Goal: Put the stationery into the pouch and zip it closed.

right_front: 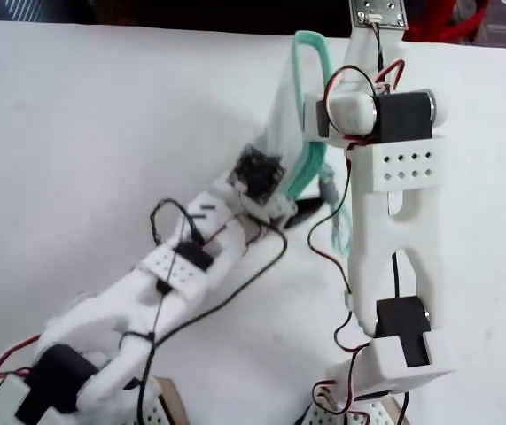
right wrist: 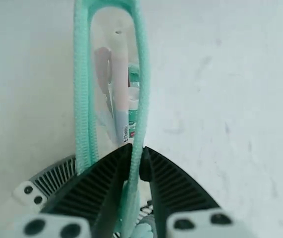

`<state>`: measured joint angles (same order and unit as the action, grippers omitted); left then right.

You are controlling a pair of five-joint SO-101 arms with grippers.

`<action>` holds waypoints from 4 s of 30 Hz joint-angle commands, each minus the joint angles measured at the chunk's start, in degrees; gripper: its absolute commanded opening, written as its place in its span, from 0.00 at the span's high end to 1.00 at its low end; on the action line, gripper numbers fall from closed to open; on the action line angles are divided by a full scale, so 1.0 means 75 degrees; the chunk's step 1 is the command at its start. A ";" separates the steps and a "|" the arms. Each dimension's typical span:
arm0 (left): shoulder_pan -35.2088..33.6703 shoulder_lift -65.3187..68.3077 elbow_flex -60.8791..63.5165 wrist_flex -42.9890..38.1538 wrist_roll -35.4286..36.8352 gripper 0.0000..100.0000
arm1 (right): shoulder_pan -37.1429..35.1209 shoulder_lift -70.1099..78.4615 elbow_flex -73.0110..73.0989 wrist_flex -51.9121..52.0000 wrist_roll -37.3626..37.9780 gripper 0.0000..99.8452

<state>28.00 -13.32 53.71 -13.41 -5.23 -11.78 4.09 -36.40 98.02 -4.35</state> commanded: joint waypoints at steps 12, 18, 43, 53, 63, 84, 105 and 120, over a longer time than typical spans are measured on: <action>-0.0463 0.1272 -0.1430 0.0023 0.0023 0.72 | -0.0053 -0.0381 -0.0035 0.0029 0.0023 0.97; -0.0979 -0.0041 -0.0610 -0.0035 0.0012 0.94 | -0.0053 -0.0381 0.0012 0.0029 0.0023 0.97; -0.0686 -0.1565 0.0598 0.0563 0.0035 0.98 | -0.0592 -0.5210 0.1840 0.0053 0.1735 0.83; -0.0545 -0.1565 0.0610 0.1067 0.0035 0.98 | -0.1670 -0.8762 0.8662 -0.3241 0.1875 0.83; 0.0147 -0.1670 0.0598 0.2391 -0.0457 0.98 | -0.1342 -1.0415 1.2331 -0.5562 0.1887 0.82; 0.0334 -0.4015 0.1559 0.3282 -0.0680 0.98 | -0.2444 -1.4154 1.3410 -0.4894 0.1864 0.82; 0.0604 -0.4062 0.1641 0.3915 -0.0727 0.98 | -0.3475 -1.4013 1.3433 -0.5902 0.3294 0.83; 0.0897 -0.4050 0.1887 0.3669 -0.0996 0.98 | -0.3464 -1.2501 1.3222 -0.6300 0.3294 0.96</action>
<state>32.92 -42.15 67.87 15.16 -11.91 -37.27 -90.77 65.05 52.31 19.82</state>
